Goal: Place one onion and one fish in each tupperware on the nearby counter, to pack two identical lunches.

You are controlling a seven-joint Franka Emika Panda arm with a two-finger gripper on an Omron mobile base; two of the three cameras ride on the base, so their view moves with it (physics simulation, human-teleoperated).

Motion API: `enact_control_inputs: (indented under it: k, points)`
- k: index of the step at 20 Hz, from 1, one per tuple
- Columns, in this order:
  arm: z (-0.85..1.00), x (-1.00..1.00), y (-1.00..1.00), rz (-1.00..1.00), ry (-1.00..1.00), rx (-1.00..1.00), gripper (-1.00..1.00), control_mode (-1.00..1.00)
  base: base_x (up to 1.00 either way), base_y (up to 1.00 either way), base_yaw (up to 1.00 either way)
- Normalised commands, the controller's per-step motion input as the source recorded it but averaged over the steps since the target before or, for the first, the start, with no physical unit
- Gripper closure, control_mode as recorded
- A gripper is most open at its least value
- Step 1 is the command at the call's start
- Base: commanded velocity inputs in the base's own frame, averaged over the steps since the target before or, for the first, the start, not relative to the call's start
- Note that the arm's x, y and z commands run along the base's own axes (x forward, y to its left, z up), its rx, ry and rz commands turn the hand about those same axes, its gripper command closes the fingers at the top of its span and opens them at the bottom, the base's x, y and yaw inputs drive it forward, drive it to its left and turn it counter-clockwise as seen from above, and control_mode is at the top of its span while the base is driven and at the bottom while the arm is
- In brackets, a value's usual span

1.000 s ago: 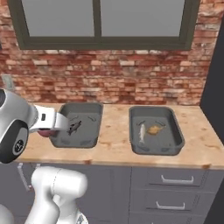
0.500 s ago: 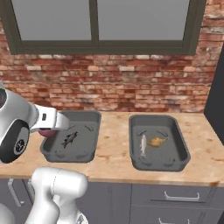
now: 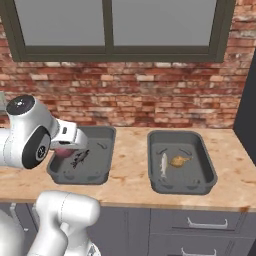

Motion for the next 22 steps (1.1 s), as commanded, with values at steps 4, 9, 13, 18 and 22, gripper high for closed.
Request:
enact_control_inputs:
  k: [4,9,13,18,22]
  points:
    - [-0.63,0.47,0.12,0.00,0.00,0.00,1.00,-1.00,0.00,0.00,0.00]
    - [-0.49,0.44,0.09,0.00,0.00,0.00,1.00,-1.00,0.00,0.00,0.00]
    - [-0.31,0.49,0.01,0.00,0.00,0.00,1.00,-1.00,0.00,0.00,0.00]
    - [-0.25,0.51,0.00,0.00,0.00,0.00,1.00,-1.00,0.00,0.00,0.00]
    - [-0.30,0.55,0.00,0.00,0.00,0.00,1.00,-1.00,0.00,0.00,0.00]
